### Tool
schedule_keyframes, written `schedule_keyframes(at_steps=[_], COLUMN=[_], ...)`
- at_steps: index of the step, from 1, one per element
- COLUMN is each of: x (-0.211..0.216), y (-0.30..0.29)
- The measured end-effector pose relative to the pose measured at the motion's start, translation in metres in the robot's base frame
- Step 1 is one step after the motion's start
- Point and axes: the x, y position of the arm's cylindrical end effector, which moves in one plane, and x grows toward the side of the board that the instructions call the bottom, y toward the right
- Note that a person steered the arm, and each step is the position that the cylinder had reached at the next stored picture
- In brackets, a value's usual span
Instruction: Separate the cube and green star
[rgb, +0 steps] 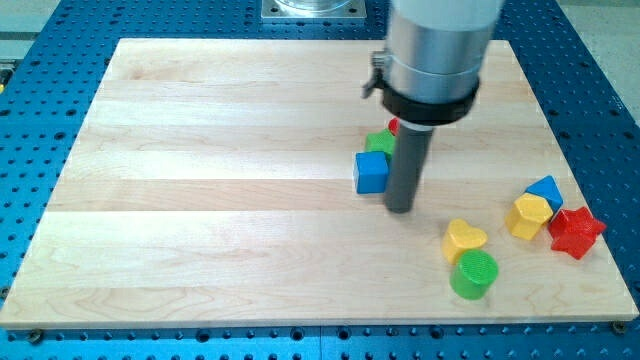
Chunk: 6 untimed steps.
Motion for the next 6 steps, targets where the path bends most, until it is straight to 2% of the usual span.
schedule_keyframes(at_steps=[1,2,4,5,6], x=[0.0,-0.026,-0.075,-0.083,-0.07], y=[0.026,0.02,-0.101,-0.138,-0.144])
